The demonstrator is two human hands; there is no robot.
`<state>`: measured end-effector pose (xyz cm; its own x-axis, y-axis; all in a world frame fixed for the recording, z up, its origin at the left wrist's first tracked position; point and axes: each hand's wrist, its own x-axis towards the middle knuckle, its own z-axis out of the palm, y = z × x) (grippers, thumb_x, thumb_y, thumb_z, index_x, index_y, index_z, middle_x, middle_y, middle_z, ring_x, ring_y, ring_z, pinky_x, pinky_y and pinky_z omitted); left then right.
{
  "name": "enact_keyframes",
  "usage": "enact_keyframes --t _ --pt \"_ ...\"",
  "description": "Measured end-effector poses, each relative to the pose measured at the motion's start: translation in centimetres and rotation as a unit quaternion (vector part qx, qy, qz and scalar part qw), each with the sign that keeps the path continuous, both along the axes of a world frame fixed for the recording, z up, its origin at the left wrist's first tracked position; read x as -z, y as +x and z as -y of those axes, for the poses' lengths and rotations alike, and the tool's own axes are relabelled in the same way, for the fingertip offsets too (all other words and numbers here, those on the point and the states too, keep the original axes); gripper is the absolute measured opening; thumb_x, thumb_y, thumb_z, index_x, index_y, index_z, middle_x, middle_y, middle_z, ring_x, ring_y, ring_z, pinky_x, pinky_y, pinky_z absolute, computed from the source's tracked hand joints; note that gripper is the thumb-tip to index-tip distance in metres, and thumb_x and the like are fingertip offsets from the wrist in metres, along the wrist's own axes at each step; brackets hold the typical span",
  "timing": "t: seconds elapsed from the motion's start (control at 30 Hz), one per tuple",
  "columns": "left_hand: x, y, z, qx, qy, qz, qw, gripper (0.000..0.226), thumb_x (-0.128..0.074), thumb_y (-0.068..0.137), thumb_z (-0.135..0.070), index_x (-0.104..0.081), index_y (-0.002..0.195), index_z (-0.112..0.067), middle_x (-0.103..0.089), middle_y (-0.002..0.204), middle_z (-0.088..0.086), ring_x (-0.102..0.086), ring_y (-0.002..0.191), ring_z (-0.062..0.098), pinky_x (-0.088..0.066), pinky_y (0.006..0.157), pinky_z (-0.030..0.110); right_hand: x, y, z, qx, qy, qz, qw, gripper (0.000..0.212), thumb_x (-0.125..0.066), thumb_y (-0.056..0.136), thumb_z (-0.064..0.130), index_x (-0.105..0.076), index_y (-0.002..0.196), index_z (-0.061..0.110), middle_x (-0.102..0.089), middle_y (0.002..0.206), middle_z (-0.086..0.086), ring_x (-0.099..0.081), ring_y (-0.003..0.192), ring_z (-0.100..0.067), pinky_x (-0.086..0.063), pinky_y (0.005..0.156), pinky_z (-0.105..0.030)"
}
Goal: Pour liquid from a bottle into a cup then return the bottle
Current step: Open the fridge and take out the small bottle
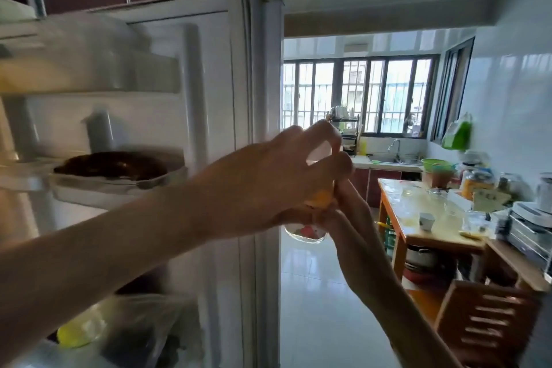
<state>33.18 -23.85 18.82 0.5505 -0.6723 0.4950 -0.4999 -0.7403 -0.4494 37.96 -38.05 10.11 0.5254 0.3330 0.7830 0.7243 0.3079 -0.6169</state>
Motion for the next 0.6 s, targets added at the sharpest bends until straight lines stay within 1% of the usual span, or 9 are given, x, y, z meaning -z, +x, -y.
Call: enact_keyframes --t 0.1,0.17,0.23,0.3,0.33,0.4,0.47,0.53,0.6 --pt "1.1 2.6 0.9 -0.026 0.078 0.057 0.995 0.078 -0.063 0.084 -0.054 -0.033 0.147 -0.018 -0.031 0.153 0.016 -0.048 0.130 0.030 -0.053 0.096 0.043 0.2 1.8 0.6 0.052 -0.017 -0.082 0.995 0.021 -0.068 0.092 0.024 -0.055 0.108 0.021 -0.073 0.088 0.022 -0.073 0.087 -0.002 -0.055 0.066 -0.013" --pt "1.6 3.9 0.8 -0.068 0.104 0.072 0.990 0.097 -0.046 0.081 -0.073 -0.015 0.154 -0.017 -0.016 0.160 0.016 -0.035 0.140 0.036 -0.038 0.110 0.051 1.3 3.3 0.8 0.115 -0.024 -0.127 0.985 0.024 -0.067 0.092 0.024 -0.056 0.111 0.015 -0.073 0.086 0.012 -0.074 0.081 -0.007 -0.056 0.063 -0.015" --pt "1.8 4.9 -0.2 -0.118 0.146 0.090 0.978 0.108 -0.033 0.077 -0.085 -0.007 0.155 -0.015 -0.018 0.160 0.017 -0.029 0.142 0.042 -0.022 0.116 0.055 2.6 4.8 0.9 0.177 -0.043 -0.154 0.971 0.036 -0.065 0.093 0.032 -0.052 0.120 0.012 -0.068 0.095 0.008 -0.071 0.080 -0.008 -0.052 0.059 -0.011" --pt "2.0 5.6 -1.5 -0.184 0.221 0.083 0.954 0.101 -0.032 0.081 -0.081 -0.017 0.152 -0.011 -0.039 0.150 0.020 -0.037 0.136 0.044 -0.014 0.117 0.057 3.6 6.2 1.2 0.225 -0.077 -0.164 0.957 0.042 -0.064 0.095 0.036 -0.047 0.126 0.013 -0.063 0.103 0.006 -0.066 0.082 -0.006 -0.049 0.056 -0.006" --pt "2.1 5.8 -2.0 -0.207 0.256 0.074 0.941 0.091 -0.035 0.084 -0.076 -0.033 0.144 -0.009 -0.053 0.138 0.019 -0.045 0.130 0.041 -0.012 0.117 0.058 3.9 6.8 1.3 0.236 -0.089 -0.172 0.952 0.043 -0.063 0.095 0.035 -0.045 0.127 0.013 -0.061 0.103 0.004 -0.064 0.084 -0.005 -0.048 0.055 -0.005" --pt "2.4 5.5 -2.4 -0.220 0.304 0.068 0.924 0.068 -0.035 0.090 -0.066 -0.063 0.111 -0.007 -0.069 0.111 0.014 -0.057 0.115 0.033 -0.012 0.115 0.058 4.6 7.7 1.6 0.246 -0.107 -0.192 0.944 0.039 -0.063 0.096 0.034 -0.044 0.123 0.014 -0.059 0.105 -0.002 -0.064 0.088 -0.009 -0.048 0.054 -0.007" --pt "3.0 5.4 -2.6 -0.210 0.324 0.081 0.919 0.058 -0.036 0.093 -0.056 -0.067 0.091 -0.007 -0.070 0.101 0.014 -0.059 0.106 0.032 -0.017 0.113 0.058 5.1 8.1 1.6 0.248 -0.130 -0.199 0.939 0.026 -0.062 0.097 0.034 -0.044 0.112 0.023 -0.057 0.110 -0.006 -0.063 0.088 -0.010 -0.049 0.053 -0.009" --pt "3.6 5.1 -2.7 -0.214 0.334 0.079 0.914 0.052 -0.039 0.094 -0.048 -0.066 0.089 -0.004 -0.069 0.101 0.019 -0.059 0.104 0.034 -0.020 0.111 0.059 5.7 8.5 1.2 0.248 -0.154 -0.186 0.938 0.020 -0.062 0.097 0.036 -0.043 0.100 0.031 -0.056 0.114 -0.006 -0.062 0.086 -0.008 -0.048 0.056 -0.012" --pt "3.9 4.4 -2.7 -0.213 0.331 0.083 0.915 0.053 -0.037 0.095 -0.047 -0.066 0.090 -0.003 -0.069 0.103 0.021 -0.060 0.104 0.036 -0.020 0.110 0.060 5.9 8.9 0.7 0.251 -0.168 -0.163 0.939 0.028 -0.061 0.094 0.051 -0.044 0.106 0.032 -0.060 0.115 -0.005 -0.067 0.090 -0.013 -0.052 0.063 -0.016"
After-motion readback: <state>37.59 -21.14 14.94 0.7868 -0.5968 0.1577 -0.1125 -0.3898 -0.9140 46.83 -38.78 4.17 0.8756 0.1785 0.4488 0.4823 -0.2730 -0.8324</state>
